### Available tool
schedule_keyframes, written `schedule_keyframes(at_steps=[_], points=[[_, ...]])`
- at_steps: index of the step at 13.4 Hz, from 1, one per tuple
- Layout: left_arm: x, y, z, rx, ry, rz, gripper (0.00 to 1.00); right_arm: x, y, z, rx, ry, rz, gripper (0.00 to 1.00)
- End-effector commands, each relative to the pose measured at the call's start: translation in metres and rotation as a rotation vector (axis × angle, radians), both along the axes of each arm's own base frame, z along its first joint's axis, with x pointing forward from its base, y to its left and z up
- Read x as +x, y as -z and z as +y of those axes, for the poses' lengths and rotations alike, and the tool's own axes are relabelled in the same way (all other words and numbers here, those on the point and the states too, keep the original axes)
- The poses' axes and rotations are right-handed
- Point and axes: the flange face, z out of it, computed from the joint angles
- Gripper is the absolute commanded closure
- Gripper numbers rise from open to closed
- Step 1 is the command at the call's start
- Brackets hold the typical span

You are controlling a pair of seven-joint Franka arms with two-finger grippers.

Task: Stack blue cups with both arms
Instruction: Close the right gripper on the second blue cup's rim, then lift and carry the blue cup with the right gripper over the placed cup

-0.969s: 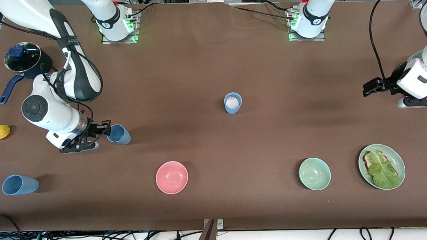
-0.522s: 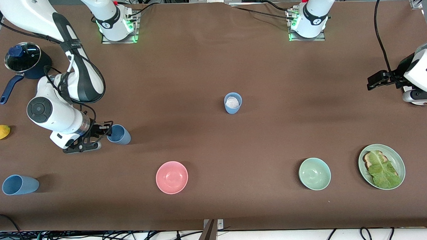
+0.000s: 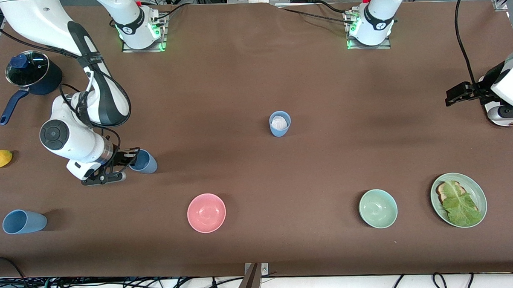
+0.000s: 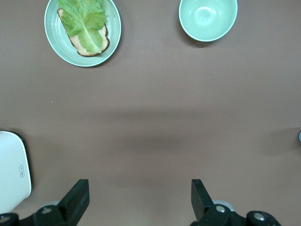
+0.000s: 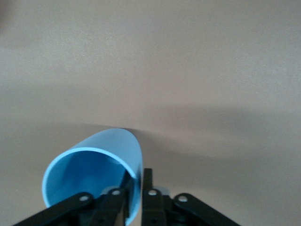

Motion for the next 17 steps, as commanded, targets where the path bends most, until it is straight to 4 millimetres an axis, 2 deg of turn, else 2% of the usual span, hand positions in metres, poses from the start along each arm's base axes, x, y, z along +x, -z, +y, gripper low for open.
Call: schedule_keyframes(at_steps=[1, 4, 6, 8, 9, 11, 14, 17], points=[[0.001, -0.003, 0.0, -0.022, 0.021, 0.007, 0.04, -0.004, -0.005, 0.018, 0.017, 0.045, -0.008, 1.0], [0.001, -0.002, 0.001, -0.021, 0.02, 0.007, 0.02, -0.001, -0.014, 0.019, 0.019, 0.032, -0.025, 1.0], [0.002, 0.0, 0.001, -0.022, 0.021, 0.01, 0.01, 0.0, -0.047, 0.029, 0.024, 0.013, -0.046, 1.0], [0.002, -0.001, 0.001, -0.023, 0.021, 0.009, 0.01, 0.001, -0.091, 0.057, 0.034, -0.023, -0.038, 1.0], [0.002, -0.001, 0.001, -0.022, 0.021, 0.007, 0.0, 0.002, -0.111, 0.073, 0.035, -0.02, -0.03, 1.0], [0.003, -0.005, 0.002, -0.023, 0.02, -0.004, 0.0, -0.001, -0.137, 0.108, 0.034, -0.005, -0.025, 1.0], [0.004, -0.007, 0.001, -0.024, 0.021, -0.007, 0.0, -0.018, -0.168, 0.181, 0.037, 0.031, -0.026, 1.0], [0.004, -0.01, 0.0, -0.023, 0.021, -0.013, 0.0, -0.049, -0.186, 0.258, 0.065, 0.073, -0.029, 1.0]])
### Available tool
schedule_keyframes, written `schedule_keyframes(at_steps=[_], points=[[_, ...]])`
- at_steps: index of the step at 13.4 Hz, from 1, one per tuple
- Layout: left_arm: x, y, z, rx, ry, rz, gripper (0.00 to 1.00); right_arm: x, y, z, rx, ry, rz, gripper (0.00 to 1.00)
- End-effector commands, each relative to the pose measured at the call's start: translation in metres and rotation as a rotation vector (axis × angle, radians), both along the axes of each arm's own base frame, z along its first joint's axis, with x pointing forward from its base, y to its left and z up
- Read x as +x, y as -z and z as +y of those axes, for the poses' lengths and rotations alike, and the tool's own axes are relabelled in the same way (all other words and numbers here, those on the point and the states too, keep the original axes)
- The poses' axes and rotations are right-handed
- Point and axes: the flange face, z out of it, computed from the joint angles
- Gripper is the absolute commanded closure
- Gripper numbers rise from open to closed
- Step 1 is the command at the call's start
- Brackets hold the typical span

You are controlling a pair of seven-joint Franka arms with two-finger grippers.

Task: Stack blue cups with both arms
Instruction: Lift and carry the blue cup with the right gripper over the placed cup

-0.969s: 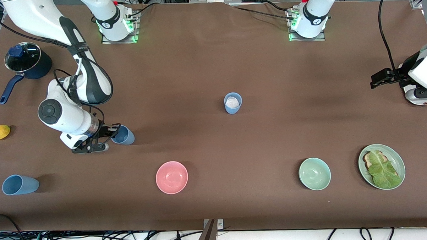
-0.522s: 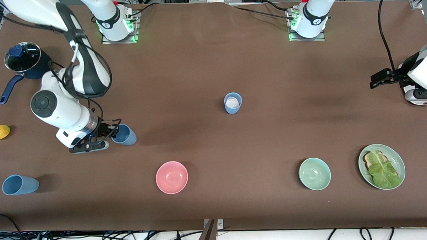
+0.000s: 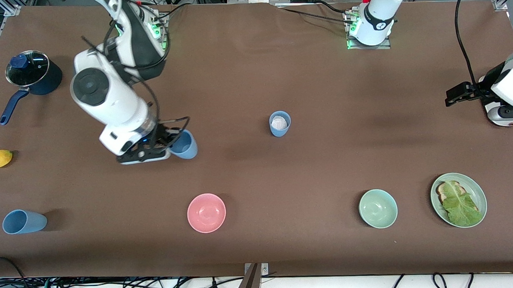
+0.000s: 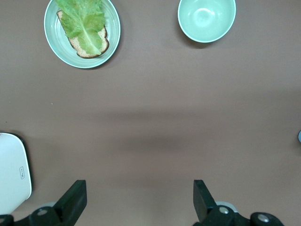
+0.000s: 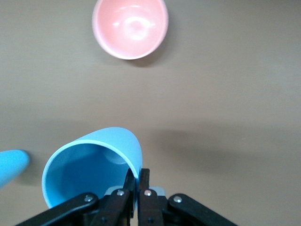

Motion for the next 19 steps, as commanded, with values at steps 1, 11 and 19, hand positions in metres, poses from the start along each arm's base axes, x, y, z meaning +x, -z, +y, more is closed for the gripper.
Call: schedule_keyframes(at_steps=[1, 11, 19], points=[[0.003, -0.014, -0.001, -0.022, 0.017, -0.019, 0.0, -0.023, -0.018, 0.061, 0.034, 0.046, 0.01, 1.0], [-0.003, -0.053, -0.044, -0.031, 0.084, -0.03, 0.0, -0.122, 0.006, 0.243, 0.026, 0.213, 0.014, 1.0], [-0.004, -0.052, -0.058, -0.017, 0.084, -0.024, 0.0, -0.138, 0.032, 0.273, 0.01, 0.226, 0.003, 1.0]])
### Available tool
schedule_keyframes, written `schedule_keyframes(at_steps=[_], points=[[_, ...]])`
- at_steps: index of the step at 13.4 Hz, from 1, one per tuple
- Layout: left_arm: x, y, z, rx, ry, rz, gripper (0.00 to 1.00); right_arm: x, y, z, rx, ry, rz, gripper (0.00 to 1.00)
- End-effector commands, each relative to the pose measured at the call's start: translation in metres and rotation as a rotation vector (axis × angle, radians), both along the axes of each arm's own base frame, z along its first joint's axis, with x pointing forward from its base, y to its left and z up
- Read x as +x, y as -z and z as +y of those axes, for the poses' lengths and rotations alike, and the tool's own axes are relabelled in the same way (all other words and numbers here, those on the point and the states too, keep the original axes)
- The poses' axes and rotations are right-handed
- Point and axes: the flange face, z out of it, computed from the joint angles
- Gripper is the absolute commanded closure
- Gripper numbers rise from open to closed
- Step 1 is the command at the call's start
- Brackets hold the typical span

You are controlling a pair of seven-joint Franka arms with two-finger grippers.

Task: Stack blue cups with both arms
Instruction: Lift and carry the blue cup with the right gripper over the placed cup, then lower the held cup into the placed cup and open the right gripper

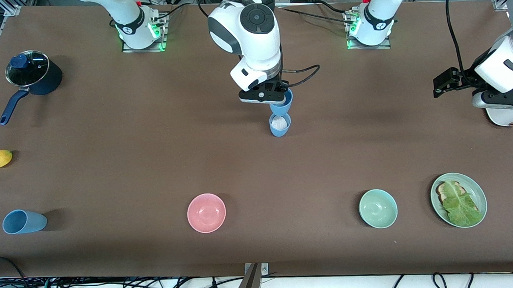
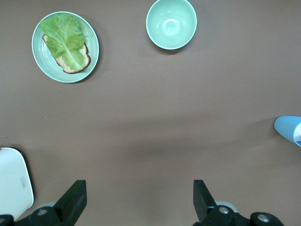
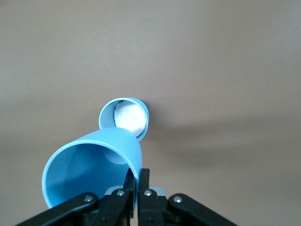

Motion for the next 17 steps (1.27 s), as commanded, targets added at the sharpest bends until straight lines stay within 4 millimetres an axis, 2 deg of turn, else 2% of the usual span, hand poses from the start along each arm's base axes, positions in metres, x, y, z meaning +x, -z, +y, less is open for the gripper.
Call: schedule_keyframes(at_steps=[1, 4, 6, 9, 17], points=[[0.0, -0.006, 0.002, -0.018, -0.015, 0.011, 0.0, 0.007, 0.006, 0.008, -0.007, 0.013, -0.03, 1.0], [-0.001, -0.007, 0.006, -0.016, -0.022, 0.009, 0.0, 0.021, 0.009, 0.01, -0.004, 0.018, -0.056, 1.0], [-0.004, -0.008, 0.005, -0.014, -0.021, 0.018, 0.0, 0.025, 0.018, 0.013, -0.008, 0.02, -0.054, 1.0], [-0.004, -0.009, 0.009, -0.016, -0.024, 0.018, 0.0, 0.026, 0.027, 0.014, -0.008, 0.024, -0.053, 1.0], [-0.003, -0.008, 0.014, -0.016, -0.033, 0.02, 0.0, 0.02, 0.031, 0.018, -0.011, 0.017, -0.051, 1.0]])
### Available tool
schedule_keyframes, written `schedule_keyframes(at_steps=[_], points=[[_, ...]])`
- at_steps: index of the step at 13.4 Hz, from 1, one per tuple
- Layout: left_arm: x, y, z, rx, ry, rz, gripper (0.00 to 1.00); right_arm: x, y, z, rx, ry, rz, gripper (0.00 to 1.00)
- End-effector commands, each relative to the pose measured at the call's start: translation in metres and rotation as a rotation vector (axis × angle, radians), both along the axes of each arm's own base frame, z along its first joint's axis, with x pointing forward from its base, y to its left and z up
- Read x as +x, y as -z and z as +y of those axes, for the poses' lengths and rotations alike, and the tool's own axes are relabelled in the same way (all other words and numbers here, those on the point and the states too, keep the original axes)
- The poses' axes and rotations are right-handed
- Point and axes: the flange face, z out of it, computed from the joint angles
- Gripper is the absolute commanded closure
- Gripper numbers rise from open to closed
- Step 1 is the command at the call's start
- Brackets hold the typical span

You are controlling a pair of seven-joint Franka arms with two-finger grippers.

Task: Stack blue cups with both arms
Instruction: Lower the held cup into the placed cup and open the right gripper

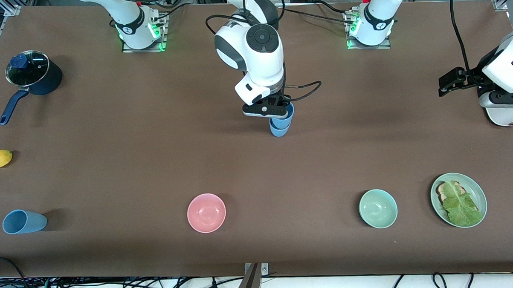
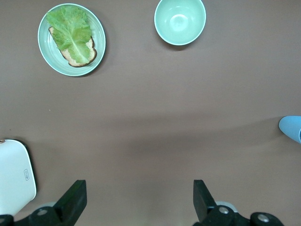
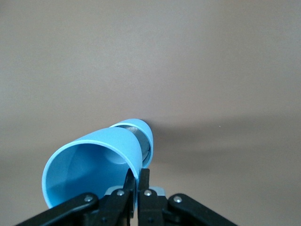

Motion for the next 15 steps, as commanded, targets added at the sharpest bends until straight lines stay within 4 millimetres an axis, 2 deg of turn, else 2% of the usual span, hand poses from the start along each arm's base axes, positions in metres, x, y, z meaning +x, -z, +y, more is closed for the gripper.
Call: schedule_keyframes(at_steps=[1, 11, 13, 14, 15], points=[[-0.0015, -0.0082, 0.0006, -0.022, -0.007, 0.003, 0.0, -0.0032, -0.001, 0.0094, -0.007, 0.005, -0.02, 1.0], [-0.0016, -0.0075, -0.0003, -0.022, -0.007, 0.005, 0.0, -0.0046, 0.0038, 0.0056, -0.032, -0.002, -0.027, 0.98], [-0.0014, -0.0076, -0.0011, -0.022, -0.007, 0.003, 0.0, -0.0052, 0.0067, 0.0051, -0.035, -0.002, -0.023, 0.65], [-0.0014, -0.0076, -0.0003, -0.022, -0.007, 0.003, 0.0, -0.0055, 0.0057, 0.0051, -0.033, -0.001, -0.02, 0.4], [-0.0013, -0.0083, -0.0003, -0.022, -0.008, 0.002, 0.0, -0.0048, 0.0045, 0.0044, -0.031, 0.0, -0.02, 0.34]])
